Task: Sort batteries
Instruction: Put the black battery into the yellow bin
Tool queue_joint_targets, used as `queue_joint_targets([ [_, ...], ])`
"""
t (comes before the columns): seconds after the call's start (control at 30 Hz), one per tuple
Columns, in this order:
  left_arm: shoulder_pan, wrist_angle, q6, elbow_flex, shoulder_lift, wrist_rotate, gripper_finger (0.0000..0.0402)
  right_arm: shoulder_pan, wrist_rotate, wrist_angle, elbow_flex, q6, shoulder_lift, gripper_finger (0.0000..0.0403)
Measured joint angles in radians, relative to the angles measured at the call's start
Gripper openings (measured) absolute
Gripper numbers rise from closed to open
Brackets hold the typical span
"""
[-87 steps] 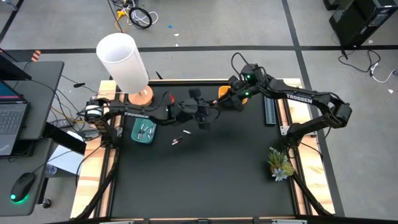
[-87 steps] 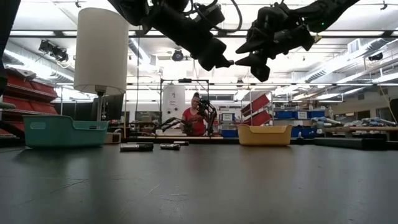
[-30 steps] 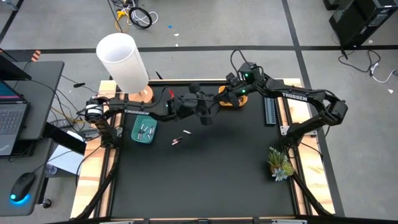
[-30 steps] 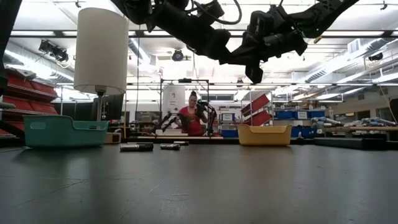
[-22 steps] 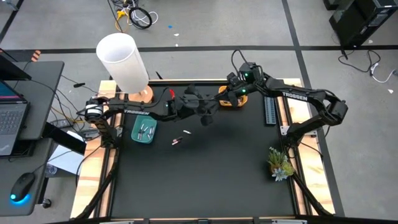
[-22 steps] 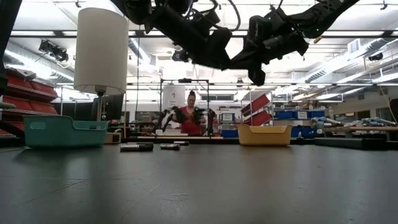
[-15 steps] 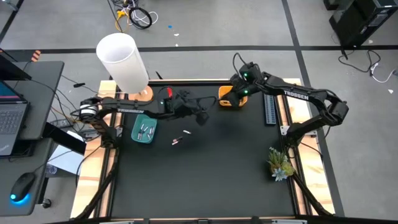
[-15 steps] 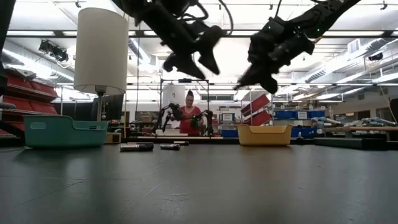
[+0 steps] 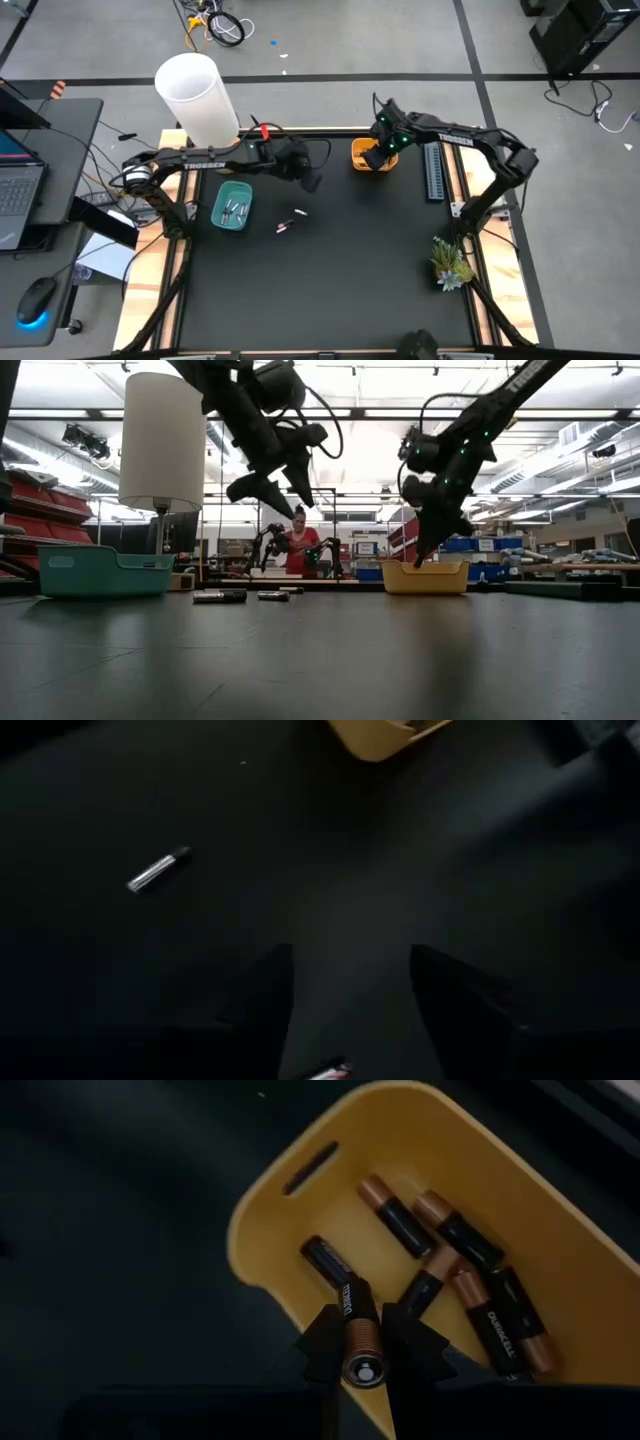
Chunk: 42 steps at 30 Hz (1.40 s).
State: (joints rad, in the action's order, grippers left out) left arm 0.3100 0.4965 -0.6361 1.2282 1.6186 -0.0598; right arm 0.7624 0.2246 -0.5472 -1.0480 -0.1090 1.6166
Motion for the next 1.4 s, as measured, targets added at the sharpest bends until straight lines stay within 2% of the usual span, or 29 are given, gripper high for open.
queue_joint_targets([
  [0.1,-0.009,-0.015,-0.017,0.001,-0.003,0.013,0.0205,0.015,0.002,-0.003,0.000,-0.004,0.022,0.0052],
  [0.33,-0.010,-0.040,-0.034,0.000,-0.002,0.114,0.0202,0.035,0.024,0.000,-0.001,-0.006,0.024,0.0055],
  [0.5,-0.016,-0.027,-0.019,0.000,-0.002,0.125,0.0202,0.040,0.031,-0.007,-0.001,0.014,0.024,0.0055],
  [0.93,-0.017,0.099,0.050,0.000,-0.002,0.205,0.0202,0.040,0.015,-0.054,0.000,0.057,0.024,0.0055],
  [1.1,-0.016,0.213,0.091,0.031,-0.002,0.204,0.0202,0.040,0.011,-0.051,0.000,0.057,0.024,0.0055],
  [1.23,0.013,0.308,0.136,0.056,-0.004,0.205,0.0202,0.039,0.007,-0.028,0.000,0.053,0.024,0.0055],
  [1.4,0.083,0.344,0.185,0.056,-0.001,0.214,0.0202,0.039,0.004,0.001,0.000,0.059,0.024,0.0062],
])
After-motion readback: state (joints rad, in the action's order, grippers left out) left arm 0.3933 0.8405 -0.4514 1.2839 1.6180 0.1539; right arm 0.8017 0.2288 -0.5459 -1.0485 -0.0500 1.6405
